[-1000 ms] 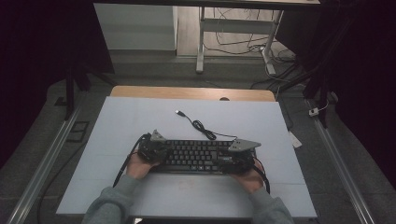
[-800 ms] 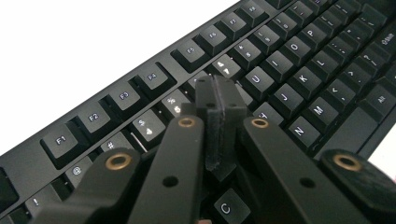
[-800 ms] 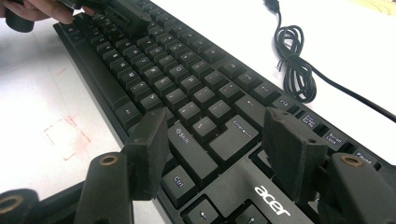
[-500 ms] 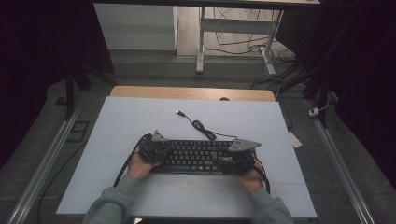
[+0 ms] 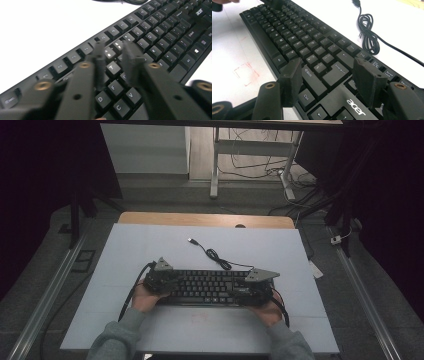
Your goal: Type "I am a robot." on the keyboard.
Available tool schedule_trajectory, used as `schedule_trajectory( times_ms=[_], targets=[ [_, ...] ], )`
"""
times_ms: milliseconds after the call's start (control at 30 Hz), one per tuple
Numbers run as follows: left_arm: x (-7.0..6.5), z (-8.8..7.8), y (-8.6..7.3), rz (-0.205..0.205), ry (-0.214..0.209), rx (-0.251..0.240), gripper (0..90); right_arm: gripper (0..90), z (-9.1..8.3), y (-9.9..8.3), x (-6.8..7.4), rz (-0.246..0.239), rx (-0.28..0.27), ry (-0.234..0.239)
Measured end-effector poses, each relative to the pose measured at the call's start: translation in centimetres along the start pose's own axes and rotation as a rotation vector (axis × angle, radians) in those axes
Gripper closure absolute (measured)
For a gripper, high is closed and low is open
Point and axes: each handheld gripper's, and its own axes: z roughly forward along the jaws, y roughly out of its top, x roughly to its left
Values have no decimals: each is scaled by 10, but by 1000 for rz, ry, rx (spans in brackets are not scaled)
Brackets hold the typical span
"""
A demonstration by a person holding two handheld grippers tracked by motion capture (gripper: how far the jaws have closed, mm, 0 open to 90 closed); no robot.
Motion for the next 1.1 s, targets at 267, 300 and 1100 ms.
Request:
schedule_trajectory(
  times_ms=[267, 300, 1100],
  targets=[
    [3, -17, -9, -10, 12, 5, 381, 407, 0, 0, -1, -1, 1, -4],
    [4, -20, -11, -12, 14, 4, 369, 407, 0, 0, -1, -2, 1, -5],
    [12, -56, -48, -52, 40, -12, 294, 415, 0, 1, -5, 0, -7, -8]
  ],
)
